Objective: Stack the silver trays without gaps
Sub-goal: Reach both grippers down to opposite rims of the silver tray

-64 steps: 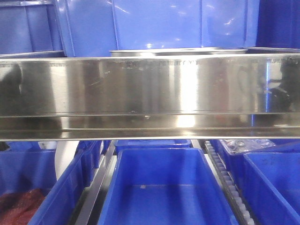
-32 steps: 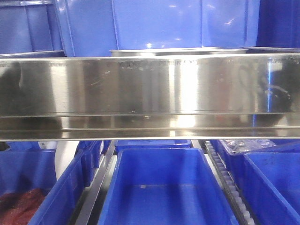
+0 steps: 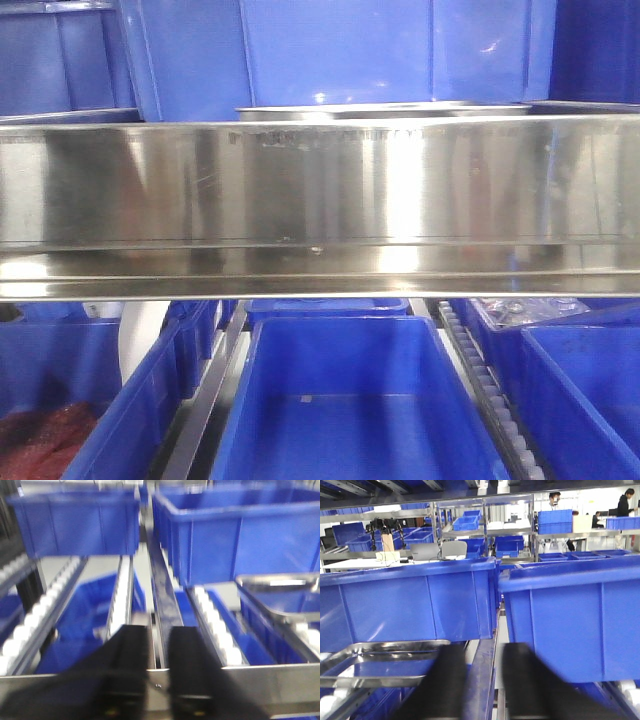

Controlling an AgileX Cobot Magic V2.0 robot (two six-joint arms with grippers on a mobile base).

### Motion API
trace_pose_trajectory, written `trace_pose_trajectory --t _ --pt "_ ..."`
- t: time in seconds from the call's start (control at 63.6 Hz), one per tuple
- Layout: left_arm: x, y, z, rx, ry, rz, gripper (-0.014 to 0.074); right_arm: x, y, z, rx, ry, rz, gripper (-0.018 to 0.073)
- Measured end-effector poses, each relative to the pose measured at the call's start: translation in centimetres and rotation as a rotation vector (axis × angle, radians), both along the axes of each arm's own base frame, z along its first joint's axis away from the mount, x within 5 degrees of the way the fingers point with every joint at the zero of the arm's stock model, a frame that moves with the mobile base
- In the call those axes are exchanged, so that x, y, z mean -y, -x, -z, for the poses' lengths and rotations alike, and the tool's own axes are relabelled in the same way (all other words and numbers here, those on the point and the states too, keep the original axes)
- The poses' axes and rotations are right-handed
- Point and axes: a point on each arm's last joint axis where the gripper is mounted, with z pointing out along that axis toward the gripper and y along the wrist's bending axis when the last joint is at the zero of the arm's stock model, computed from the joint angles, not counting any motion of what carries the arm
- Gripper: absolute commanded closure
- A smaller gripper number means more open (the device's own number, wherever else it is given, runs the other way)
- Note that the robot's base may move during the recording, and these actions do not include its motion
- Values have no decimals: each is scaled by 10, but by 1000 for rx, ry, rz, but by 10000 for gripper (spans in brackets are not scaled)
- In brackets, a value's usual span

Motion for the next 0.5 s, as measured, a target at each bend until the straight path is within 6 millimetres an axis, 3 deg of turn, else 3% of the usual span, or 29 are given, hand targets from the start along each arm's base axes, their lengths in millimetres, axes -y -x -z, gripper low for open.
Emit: trace_pose_trajectory --t 0.063,0.141,0.299,0.503 --pt "2 -14 -6 -54 -6 9 185 -1 -10 -6 -42 2 -1 -75" --pt "6 -29 -10 -94 -9 45 104 -1 -24 -8 -112 6 -2 -56" --pt "26 -53 -17 -160 -86 222 102 -3 -56 -10 -251 13 -10 -54" --pt "76 -89 -35 -261 -164 501 102 -17 -92 -40 -344 36 -110 -54"
